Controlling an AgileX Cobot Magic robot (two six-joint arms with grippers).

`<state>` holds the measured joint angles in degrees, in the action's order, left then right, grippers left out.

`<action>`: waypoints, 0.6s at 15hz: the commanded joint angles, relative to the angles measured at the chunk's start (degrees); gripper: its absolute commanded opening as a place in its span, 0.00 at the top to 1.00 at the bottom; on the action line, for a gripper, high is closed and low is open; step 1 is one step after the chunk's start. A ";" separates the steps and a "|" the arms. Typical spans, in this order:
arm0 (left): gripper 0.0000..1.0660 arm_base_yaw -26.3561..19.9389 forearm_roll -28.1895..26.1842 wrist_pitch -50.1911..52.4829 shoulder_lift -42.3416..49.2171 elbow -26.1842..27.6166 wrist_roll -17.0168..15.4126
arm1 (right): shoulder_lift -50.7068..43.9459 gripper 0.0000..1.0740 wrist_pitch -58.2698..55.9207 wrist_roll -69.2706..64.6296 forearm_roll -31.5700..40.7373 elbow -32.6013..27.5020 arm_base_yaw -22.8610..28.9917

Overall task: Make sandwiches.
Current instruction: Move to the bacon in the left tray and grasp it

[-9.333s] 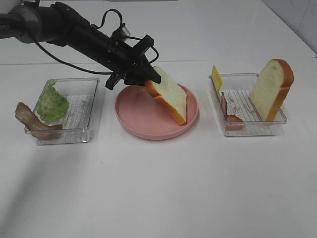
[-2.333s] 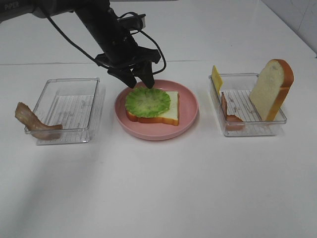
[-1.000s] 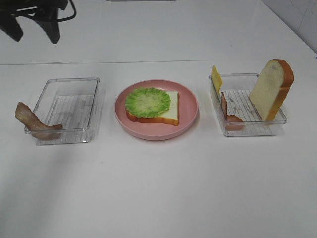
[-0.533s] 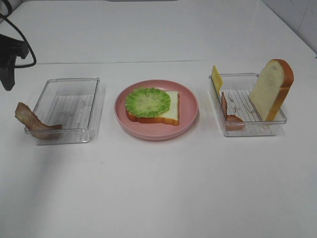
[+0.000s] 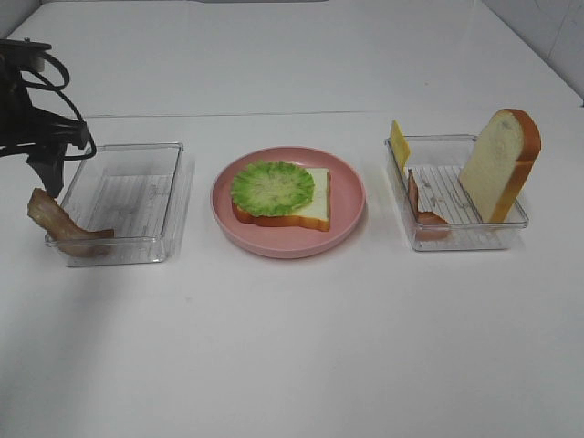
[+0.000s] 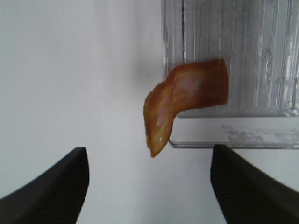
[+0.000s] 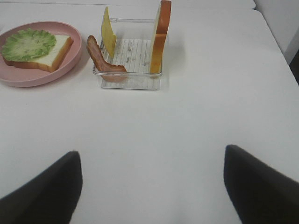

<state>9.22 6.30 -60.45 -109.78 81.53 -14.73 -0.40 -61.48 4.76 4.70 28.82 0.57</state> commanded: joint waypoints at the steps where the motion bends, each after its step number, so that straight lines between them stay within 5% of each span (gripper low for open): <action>1: 0.36 -0.11 -0.74 2.58 -2.92 -0.40 -0.69 | -0.69 0.27 0.69 0.46 0.11 0.06 0.06; 9: 0.51 -0.11 -1.95 7.28 -7.85 -0.40 -0.63 | -0.69 0.27 0.69 0.46 0.11 0.06 0.06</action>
<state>9.22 4.81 -53.57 -117.46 81.53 -14.90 -0.40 -61.48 4.76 4.70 28.82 0.57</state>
